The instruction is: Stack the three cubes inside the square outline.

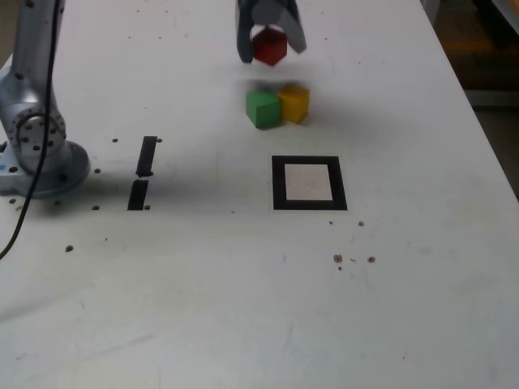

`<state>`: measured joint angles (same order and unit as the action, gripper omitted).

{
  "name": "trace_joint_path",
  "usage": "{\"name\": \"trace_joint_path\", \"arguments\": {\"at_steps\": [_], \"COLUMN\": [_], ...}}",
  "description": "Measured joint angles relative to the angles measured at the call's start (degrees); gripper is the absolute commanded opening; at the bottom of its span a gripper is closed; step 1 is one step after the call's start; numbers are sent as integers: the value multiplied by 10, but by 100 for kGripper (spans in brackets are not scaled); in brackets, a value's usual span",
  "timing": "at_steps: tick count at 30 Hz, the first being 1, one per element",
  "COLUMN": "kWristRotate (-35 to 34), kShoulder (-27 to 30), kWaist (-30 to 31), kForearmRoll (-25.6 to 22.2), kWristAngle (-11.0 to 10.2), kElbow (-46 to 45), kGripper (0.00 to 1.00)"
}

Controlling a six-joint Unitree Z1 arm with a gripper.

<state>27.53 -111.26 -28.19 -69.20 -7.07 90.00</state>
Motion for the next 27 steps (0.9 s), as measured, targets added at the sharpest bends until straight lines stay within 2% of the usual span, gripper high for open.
{"name": "trace_joint_path", "arguments": {"at_steps": [3,6,10,16,19,23,27], "kWristRotate": [-4,-30,-91,-198,-230,-253,-266], "kShoulder": [31,43,53,57,57,52,21], "kWaist": [10,50,125,243,295,310,327], "kForearmRoll": [-42,-56,-57,-9,19,45,57], "kWristAngle": [20,33,29,27,28,30,33], "kElbow": [16,15,-3,-63,-87,-104,-98], "kGripper": [35,35,35,35,35,35,35]}}
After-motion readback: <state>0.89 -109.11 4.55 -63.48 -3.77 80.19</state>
